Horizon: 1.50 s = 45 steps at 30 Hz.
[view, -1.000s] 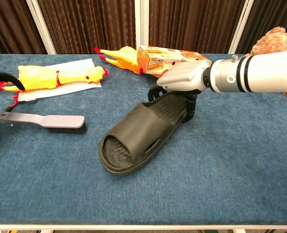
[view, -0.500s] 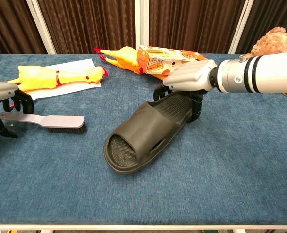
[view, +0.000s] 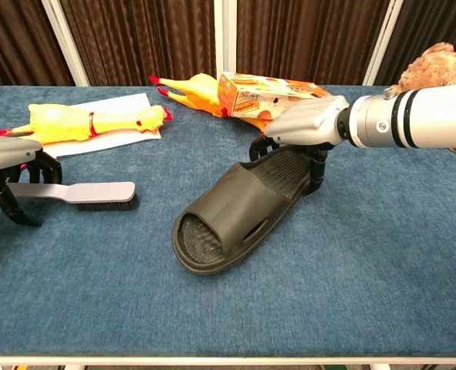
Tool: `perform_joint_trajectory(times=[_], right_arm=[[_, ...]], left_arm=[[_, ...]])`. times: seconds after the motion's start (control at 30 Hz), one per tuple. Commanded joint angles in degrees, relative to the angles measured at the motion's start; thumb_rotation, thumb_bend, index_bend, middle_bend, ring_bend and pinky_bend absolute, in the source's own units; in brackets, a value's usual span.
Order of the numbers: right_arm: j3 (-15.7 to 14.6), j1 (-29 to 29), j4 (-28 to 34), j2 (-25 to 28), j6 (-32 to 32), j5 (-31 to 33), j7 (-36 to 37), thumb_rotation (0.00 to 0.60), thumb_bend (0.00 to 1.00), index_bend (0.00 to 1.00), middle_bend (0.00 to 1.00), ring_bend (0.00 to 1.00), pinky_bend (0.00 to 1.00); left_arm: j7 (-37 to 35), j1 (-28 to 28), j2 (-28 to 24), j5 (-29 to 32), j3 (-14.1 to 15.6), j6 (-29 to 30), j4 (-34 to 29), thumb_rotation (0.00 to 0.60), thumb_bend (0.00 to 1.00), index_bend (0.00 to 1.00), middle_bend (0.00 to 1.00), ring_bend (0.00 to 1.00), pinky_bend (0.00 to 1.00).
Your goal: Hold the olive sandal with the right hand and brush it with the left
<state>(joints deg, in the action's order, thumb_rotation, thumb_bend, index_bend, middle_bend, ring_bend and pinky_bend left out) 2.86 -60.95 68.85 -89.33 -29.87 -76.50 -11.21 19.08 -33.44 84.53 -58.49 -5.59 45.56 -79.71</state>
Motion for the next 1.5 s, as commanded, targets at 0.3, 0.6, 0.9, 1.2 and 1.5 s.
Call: perform_joint_trajectory(times=[0.3,0.6,0.9,1.2,1.5], right_arm=[[-0.4,0.5,-0.3,0.4,0.0,0.0,0.9,0.6,0.2,0.64,0.48,0.28,0.36],[-0.4,0.5,-0.4,0.3,0.3,0.2,1.1,0.6,0.21,0.64,0.48,0.28,0.37],[1.2,-0.1,0.7,0.2,0.5,1.2,2.8,0.6,0.2,0.64,0.48,0.28,0.39],[3.2,-2.4,0.8,-1.5,2.6,3.8,2.6,0.6,0.22,0.64,0.49,0.28,0.4],[3.6,-5.3,-0.3,-4.0,3.9,9.1,-2.6,0.6,0.22,0.64,0.49,0.29,0.4]], left_arm=[[-1.1,-0.9,-0.6,2.0,0.7,-0.5,-3.0,0.6,0.25,0.65,0.66,0.56,0.74],[-11.6,2.0,5.1,-2.0,-2.1,6.8,0.4,0.6,0.39,0.99,0.98,0.88,1.0],[-29.9,5.6,6.0,-16.1,-3.1,17.7,3.0,0.6,0.41,1.0,1.0,0.98,1.0],[-33.3,4.7,8.3,-38.1,4.8,30.1,14.0,0.6,0.46,1.0,1.0,1.0,1.0],[-33.7,0.5,12.8,-42.4,6.5,28.9,20.3,0.6,0.51,1.0,1.0,1.0,1.0]])
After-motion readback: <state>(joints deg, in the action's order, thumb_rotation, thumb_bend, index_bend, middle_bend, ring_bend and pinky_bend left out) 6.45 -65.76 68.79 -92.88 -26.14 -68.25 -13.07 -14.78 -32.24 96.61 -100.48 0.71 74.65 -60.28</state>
